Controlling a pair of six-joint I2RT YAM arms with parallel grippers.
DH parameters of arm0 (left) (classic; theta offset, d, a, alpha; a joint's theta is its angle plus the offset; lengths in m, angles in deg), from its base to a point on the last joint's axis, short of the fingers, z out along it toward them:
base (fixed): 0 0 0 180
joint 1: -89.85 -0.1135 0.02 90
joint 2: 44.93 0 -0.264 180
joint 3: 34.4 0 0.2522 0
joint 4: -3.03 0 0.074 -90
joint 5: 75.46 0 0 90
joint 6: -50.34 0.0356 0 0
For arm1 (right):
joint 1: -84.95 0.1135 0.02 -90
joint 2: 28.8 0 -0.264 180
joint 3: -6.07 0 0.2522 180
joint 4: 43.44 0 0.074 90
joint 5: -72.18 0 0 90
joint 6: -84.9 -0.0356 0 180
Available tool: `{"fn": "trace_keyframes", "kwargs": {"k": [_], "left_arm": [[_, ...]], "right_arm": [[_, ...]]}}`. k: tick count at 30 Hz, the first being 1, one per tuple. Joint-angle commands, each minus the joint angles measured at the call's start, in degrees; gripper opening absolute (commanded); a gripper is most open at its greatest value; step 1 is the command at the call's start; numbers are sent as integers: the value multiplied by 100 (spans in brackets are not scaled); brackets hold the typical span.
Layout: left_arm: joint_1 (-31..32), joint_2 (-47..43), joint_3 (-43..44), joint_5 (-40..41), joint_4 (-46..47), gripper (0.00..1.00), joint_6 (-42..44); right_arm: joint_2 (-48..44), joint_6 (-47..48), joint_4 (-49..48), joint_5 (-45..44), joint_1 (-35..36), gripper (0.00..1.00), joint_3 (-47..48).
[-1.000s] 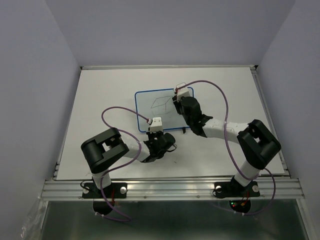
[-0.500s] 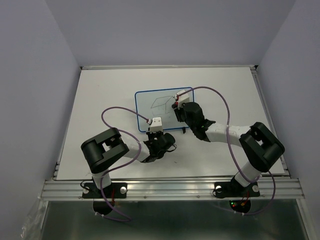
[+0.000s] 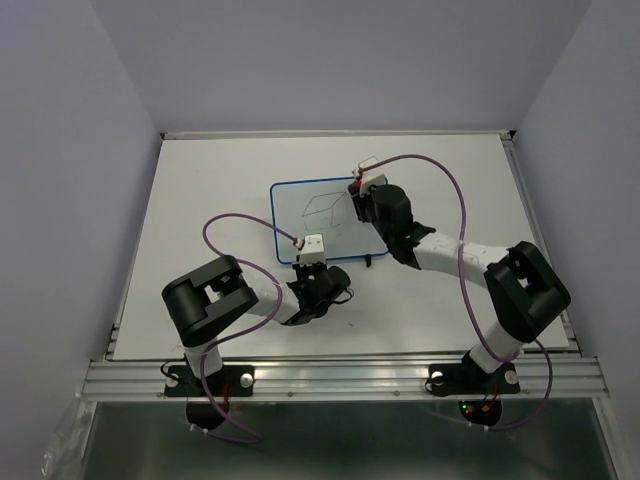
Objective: Erase the whiteboard
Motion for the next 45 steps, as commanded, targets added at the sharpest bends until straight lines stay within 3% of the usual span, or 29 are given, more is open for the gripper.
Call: {"fn": "trace_keyframes", "kwargs": {"k": [1, 6, 15, 31, 37, 45], "left_arm": [[-55, 353, -182, -716, -327, 0, -132], [-64, 362, -182, -690, -327, 0, -150], [-55, 371, -208, -708, -336, 0, -176], [-55, 450, -164, -716, -319, 0, -176], [-55, 458, -191, -716, -318, 0, -211], [-55, 485, -217, -734, -318, 0, -255]], "right_arm": [[181, 181, -162, -175, -12, 1, 321], [270, -107, 13, -141, -12, 1, 102], [191, -1374, 1401, 35, -12, 1, -310], [305, -1409, 1218, 352, 647, 1, -426], [323, -1523, 1130, -1340, 647, 1, -136], [182, -1743, 1121, -2030, 147, 1, 66]]}}
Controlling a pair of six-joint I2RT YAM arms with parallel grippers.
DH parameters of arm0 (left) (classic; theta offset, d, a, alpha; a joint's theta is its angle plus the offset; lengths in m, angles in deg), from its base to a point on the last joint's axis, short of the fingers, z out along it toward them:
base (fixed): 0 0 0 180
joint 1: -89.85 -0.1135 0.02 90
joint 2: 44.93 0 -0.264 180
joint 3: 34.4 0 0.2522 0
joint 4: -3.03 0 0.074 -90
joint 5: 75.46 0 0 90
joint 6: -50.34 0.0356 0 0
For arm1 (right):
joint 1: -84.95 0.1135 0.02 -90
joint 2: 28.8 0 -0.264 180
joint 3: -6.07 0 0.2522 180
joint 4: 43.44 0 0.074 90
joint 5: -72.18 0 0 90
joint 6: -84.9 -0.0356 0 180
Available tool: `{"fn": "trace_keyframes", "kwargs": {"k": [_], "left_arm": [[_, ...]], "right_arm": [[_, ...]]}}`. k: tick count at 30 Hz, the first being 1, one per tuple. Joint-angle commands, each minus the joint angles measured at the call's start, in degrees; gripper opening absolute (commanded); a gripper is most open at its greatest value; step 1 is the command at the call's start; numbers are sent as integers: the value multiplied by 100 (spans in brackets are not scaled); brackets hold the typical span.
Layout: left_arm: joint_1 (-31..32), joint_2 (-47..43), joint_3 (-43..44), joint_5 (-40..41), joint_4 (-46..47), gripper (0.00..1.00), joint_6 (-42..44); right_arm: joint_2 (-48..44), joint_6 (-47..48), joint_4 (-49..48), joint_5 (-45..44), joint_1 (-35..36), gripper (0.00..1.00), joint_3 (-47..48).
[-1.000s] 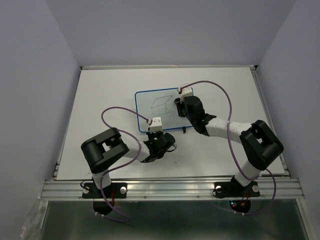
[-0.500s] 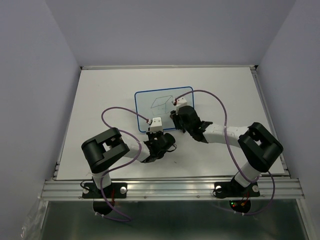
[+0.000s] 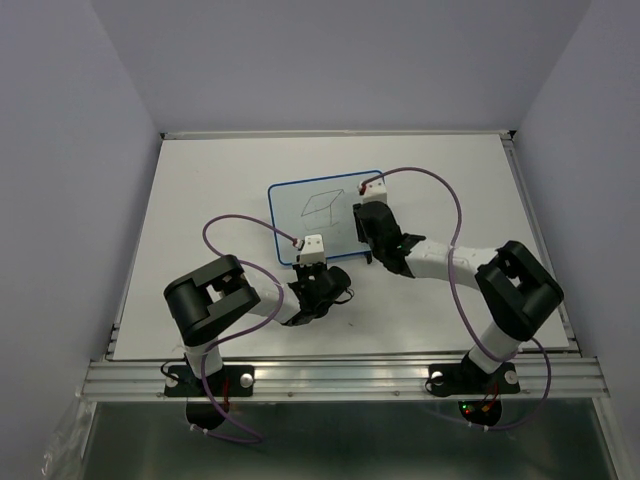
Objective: Erase the whiteboard
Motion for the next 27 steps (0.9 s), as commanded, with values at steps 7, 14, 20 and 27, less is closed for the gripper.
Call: {"fn": "trace_keyframes", "kwargs": {"k": [7, 14, 20, 27], "left_arm": [[-62, 448, -208, -802, -423, 0, -222], [-62, 483, -164, -784, -423, 0, -178], [-62, 527, -129, -758, -423, 0, -152], [-62, 580, -94, -749, -344, 0, -82]], "right_arm": [[-282, -47, -63, -772, -770, 1, 123], [-423, 243, -204, 388, -770, 1, 9], [-590, 516, -318, 564, -576, 1, -44], [-151, 621, -274, 1030, -102, 1, 324]]}}
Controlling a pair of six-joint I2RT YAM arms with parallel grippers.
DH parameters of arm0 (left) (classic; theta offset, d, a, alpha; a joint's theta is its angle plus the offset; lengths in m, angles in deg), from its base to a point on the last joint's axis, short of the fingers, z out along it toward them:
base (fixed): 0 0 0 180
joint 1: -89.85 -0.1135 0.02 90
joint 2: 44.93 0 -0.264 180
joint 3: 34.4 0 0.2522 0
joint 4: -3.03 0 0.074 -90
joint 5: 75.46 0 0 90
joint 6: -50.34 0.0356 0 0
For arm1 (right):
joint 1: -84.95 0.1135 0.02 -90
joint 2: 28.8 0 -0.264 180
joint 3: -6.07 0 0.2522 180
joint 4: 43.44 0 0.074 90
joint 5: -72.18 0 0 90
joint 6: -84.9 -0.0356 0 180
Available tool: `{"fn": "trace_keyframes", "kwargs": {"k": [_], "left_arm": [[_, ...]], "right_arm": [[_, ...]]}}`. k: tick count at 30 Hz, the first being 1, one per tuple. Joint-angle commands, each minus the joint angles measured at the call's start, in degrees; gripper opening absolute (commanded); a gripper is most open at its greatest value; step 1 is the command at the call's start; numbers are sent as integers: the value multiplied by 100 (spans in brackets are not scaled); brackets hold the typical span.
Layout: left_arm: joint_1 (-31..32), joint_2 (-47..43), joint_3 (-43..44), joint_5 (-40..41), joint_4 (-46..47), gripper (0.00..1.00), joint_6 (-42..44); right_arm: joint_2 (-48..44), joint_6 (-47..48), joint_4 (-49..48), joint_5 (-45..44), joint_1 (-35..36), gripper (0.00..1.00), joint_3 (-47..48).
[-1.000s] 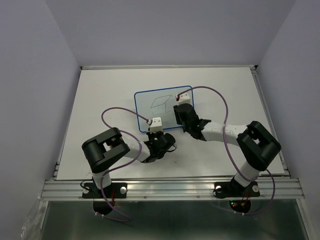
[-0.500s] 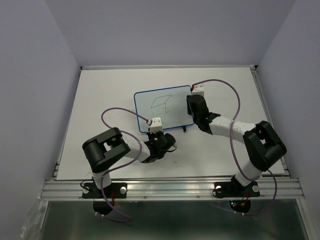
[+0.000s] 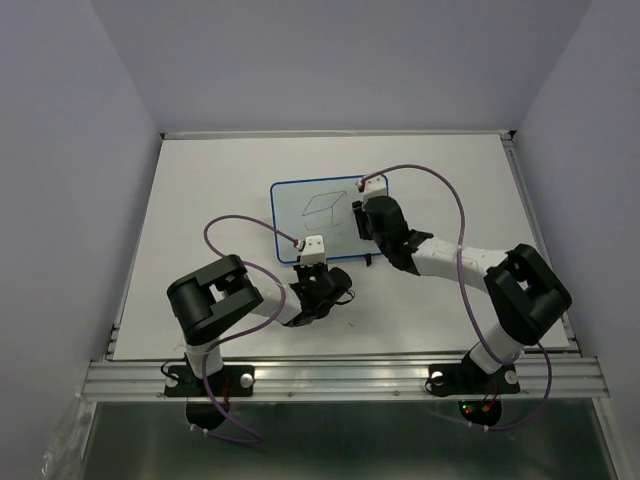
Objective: Erase the whiteboard
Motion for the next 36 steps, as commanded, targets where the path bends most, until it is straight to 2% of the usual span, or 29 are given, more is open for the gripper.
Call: {"fn": "trace_keyframes", "kwargs": {"k": [1, 7, 12, 19, 24, 33, 36], "left_arm": [[-90, 523, -92, -865, -410, 0, -77], [-90, 479, -100, -795, -313, 0, -7], [-90, 461, -153, -759, -243, 0, -16], [-90, 523, -180, -830, -216, 0, -42], [-90, 479, -320, -830, -67, 0, -51], [-90, 506, -364, -830, 21, 0, -33], [-90, 541, -355, -812, 56, 0, -7]], "right_arm": [[255, 129, -276, 488, 350, 1, 477], [853, 129, -303, 647, 737, 1, 698], [950, -82, -329, 911, 966, 1, 523], [810, 190, -391, -308, 966, 1, 663], [801, 243, -461, -794, 721, 1, 1032], [819, 1007, -611, -549, 325, 1, 1621], [845, 1104, -619, 65, 325, 1, 1586]]}}
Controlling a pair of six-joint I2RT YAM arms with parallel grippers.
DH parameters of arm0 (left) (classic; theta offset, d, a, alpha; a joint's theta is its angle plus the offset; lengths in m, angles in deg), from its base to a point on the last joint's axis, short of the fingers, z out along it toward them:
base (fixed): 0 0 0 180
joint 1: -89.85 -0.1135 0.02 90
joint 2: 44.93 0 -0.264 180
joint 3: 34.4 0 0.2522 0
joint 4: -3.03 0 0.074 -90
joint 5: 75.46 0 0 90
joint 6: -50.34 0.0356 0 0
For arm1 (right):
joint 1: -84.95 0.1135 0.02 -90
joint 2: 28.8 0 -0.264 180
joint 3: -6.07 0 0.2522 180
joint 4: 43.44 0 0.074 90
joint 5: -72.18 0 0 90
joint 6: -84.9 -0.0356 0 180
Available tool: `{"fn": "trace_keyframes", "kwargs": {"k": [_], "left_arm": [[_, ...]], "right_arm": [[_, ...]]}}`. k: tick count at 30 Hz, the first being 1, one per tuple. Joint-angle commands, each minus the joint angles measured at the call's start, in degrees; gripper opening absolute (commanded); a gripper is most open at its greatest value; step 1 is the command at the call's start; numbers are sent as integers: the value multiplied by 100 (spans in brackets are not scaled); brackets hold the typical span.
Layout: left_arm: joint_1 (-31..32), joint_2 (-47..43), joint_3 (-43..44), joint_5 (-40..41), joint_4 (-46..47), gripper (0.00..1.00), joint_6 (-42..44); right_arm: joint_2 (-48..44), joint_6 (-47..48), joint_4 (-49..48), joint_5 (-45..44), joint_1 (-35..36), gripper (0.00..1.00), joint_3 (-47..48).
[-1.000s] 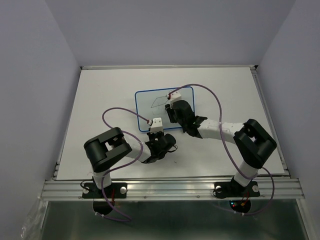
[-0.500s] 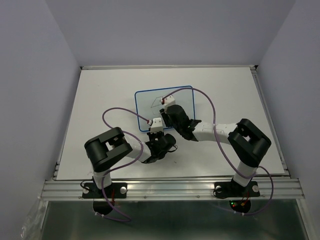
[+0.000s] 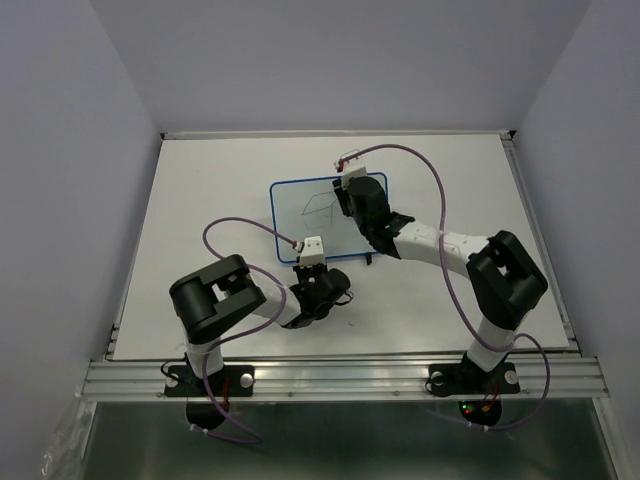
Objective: Erase the whiteboard
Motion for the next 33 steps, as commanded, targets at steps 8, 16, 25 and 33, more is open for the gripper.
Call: {"fn": "trace_keyframes", "kwargs": {"k": [8, 16, 25, 33], "left_arm": [[-99, 515, -189, -829, -390, 0, -94], [-99, 559, -215, -724, -275, 0, -86], [-99, 594, -303, -706, -196, 0, -156], [-99, 620, -330, -706, -179, 0, -173]], "right_arm": [[342, 502, 240, 1616, 288, 1, 306], [623, 133, 679, 1608, 719, 1, 235], [615, -348, 1065, -342, 606, 1, 840], [694, -720, 1550, -1223, -53, 1, 1510]]}}
